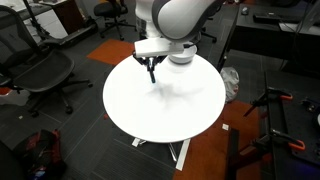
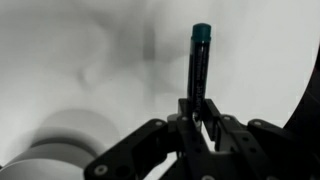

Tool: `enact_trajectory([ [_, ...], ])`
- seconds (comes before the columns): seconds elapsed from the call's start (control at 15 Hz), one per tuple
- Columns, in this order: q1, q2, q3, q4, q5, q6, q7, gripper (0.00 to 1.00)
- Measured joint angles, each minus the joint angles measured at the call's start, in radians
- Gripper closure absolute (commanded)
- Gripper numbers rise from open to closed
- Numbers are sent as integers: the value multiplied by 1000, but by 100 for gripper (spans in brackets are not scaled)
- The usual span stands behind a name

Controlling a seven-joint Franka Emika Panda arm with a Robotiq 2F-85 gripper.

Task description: Put the blue marker inside the grey bowl

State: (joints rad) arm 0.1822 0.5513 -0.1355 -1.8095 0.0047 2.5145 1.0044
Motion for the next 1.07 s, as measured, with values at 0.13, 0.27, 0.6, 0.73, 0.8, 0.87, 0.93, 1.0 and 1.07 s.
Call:
enact_trajectory([
  [0.13,-5,-89,-24,-85,-26,-4,0,95],
  [0.27,-16,-166,-45,-156,-59,-17,0,95],
  [0.6,-86,-292,-65,-268,-125,-27,-7,95],
  [0.73,-119,-310,-69,-281,-140,-27,-20,95],
  [0.8,-135,-312,-70,-282,-142,-27,-26,95],
  [0.87,-151,-312,-70,-282,-142,-27,-36,95],
  [0.93,-165,-312,-70,-282,-142,-27,-42,95],
  [1.0,-179,-311,-70,-282,-142,-27,-47,95],
  [1.07,-191,-309,-71,-282,-142,-27,-57,95],
])
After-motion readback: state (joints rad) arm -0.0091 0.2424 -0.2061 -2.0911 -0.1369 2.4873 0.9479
